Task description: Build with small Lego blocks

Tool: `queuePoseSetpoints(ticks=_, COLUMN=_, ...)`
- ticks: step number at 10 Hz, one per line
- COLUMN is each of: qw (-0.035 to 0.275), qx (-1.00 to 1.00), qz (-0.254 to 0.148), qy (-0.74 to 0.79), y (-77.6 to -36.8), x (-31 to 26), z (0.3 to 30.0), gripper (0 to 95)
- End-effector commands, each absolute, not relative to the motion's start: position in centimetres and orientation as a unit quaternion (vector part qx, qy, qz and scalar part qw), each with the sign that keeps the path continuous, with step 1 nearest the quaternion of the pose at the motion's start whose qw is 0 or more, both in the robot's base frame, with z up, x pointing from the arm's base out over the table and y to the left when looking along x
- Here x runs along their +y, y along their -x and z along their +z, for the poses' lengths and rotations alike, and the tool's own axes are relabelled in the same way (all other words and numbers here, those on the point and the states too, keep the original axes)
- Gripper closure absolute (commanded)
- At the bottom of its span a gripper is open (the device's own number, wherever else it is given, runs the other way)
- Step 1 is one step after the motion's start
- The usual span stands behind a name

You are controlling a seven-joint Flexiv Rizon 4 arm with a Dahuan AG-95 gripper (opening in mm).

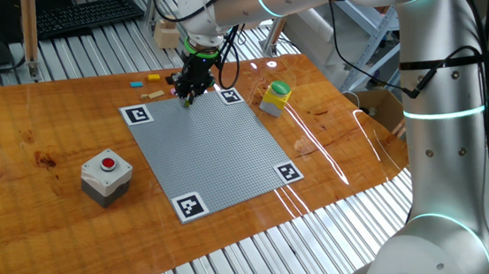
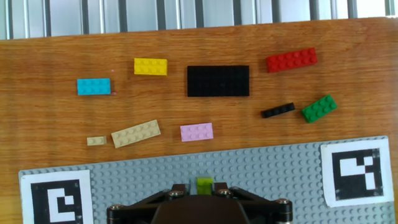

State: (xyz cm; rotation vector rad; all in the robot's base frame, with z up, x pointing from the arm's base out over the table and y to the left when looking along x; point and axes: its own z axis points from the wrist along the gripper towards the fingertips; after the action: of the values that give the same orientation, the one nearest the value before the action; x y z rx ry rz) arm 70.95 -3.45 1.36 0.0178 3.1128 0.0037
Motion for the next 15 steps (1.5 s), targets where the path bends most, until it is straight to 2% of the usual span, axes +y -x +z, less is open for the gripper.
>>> queuePoseSetpoints(ticks=1, qw=0.016, qx=1.000, qz=0.000, qy=-0.006, y=-70.93, x=-3.44, z=1.37, gripper=76.0)
queuePoseSetpoints(ticks=7, qw=0.023, qx=1.000, qz=-0.004, qy=-0.003, y=-70.95, x=-3.45, z=1.35, gripper=76.0)
queuePoseSetpoints(ticks=8, qw=0.025, qx=1.000, qz=-0.004, qy=-0.003, y=-70.96, x=-3.45, z=1.33, gripper=95.0)
queuePoseSetpoints(ticks=15, qw=0.030, qx=1.000, qz=-0.004, qy=-0.001, y=-71.05, x=-3.47, z=1.17, gripper=95.0)
